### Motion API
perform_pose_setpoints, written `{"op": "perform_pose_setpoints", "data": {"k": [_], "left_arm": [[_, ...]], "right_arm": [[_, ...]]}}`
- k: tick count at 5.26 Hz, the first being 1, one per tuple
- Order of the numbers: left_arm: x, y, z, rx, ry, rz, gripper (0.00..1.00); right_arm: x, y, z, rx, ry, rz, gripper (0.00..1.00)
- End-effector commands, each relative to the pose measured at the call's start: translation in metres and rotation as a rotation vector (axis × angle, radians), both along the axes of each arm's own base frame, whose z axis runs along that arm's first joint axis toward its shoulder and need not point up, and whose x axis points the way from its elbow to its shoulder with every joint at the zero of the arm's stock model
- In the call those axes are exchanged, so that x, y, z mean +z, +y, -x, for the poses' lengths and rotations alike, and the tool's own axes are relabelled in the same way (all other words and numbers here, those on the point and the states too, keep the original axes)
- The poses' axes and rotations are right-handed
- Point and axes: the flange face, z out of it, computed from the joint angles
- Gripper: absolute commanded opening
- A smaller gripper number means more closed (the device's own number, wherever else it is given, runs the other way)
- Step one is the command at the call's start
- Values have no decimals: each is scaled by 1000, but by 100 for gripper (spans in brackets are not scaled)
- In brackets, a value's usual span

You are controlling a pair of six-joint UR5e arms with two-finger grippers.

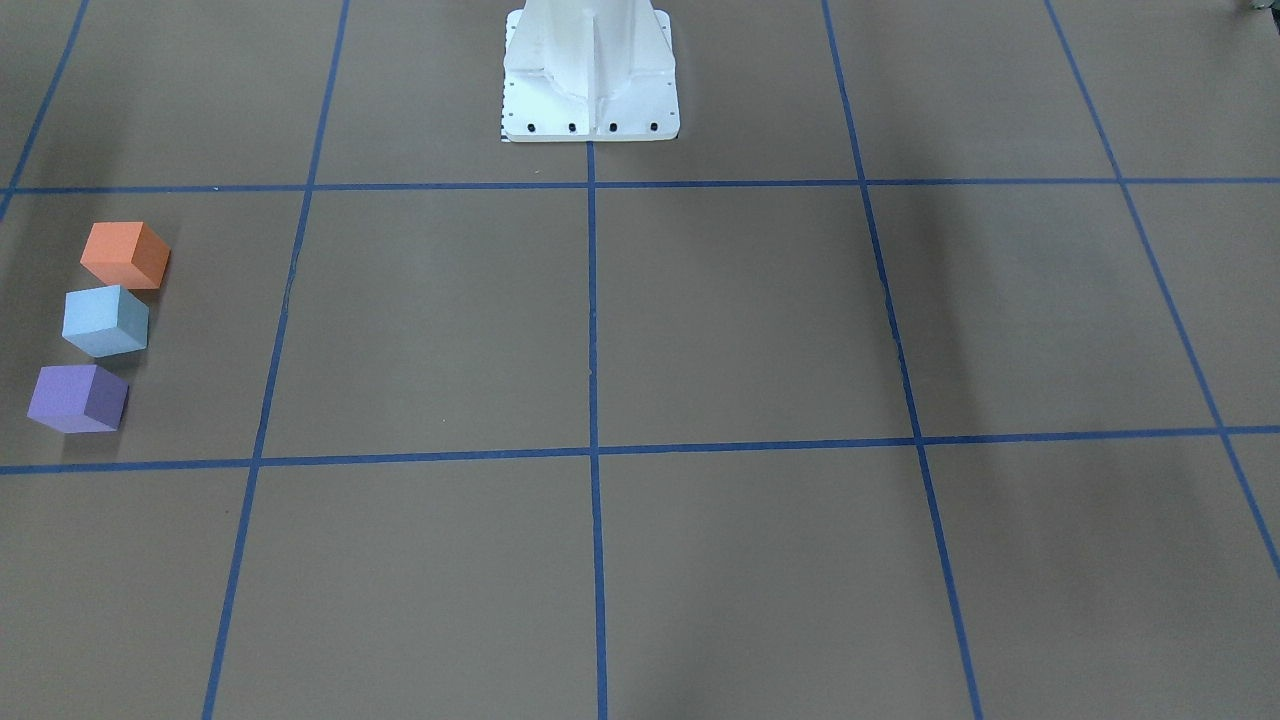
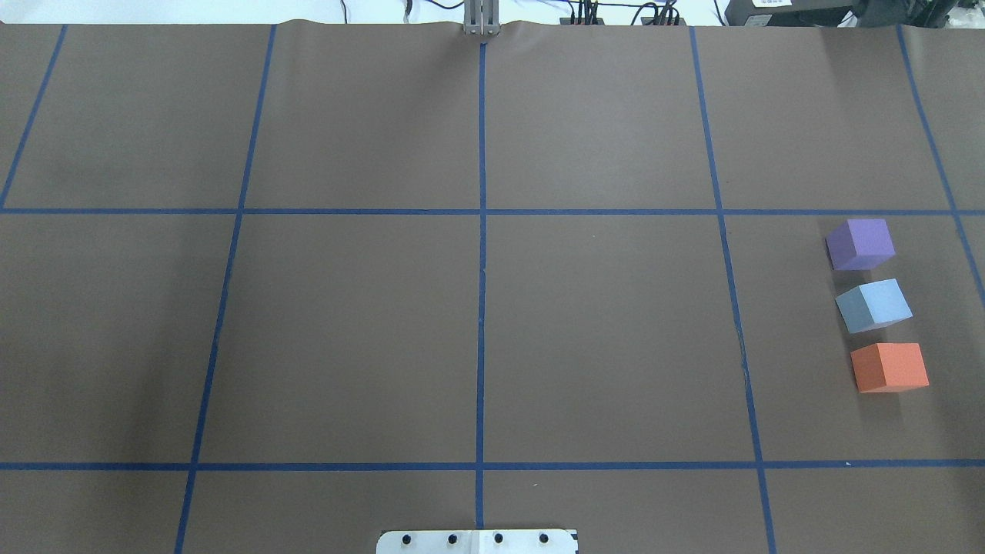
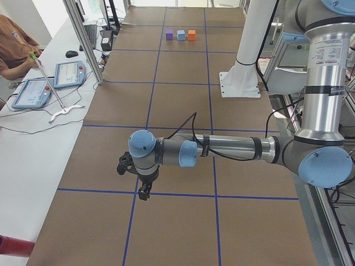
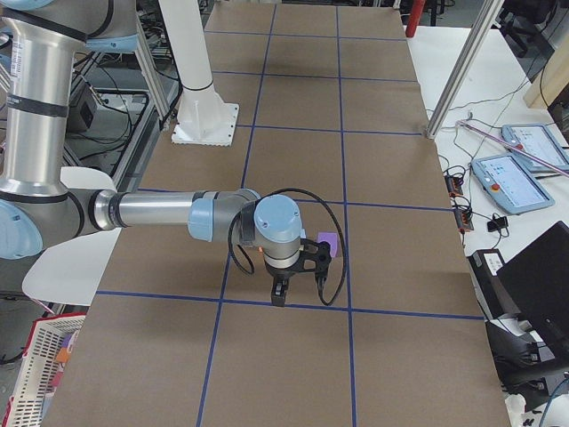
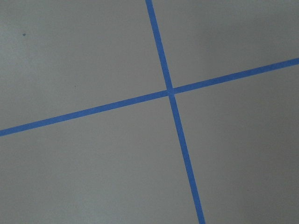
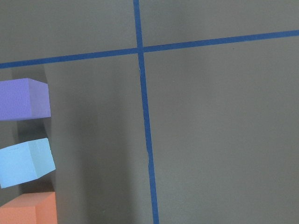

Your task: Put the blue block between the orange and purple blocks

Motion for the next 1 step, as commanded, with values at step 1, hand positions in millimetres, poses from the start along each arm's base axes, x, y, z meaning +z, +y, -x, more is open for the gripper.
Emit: {"op": "perform_pose_setpoints", "data": {"k": [1], "left_arm": [[0,0,0,-1,0,1,100]], "right_arm": [[-1,0,0,1,-9,-1,100]]}}
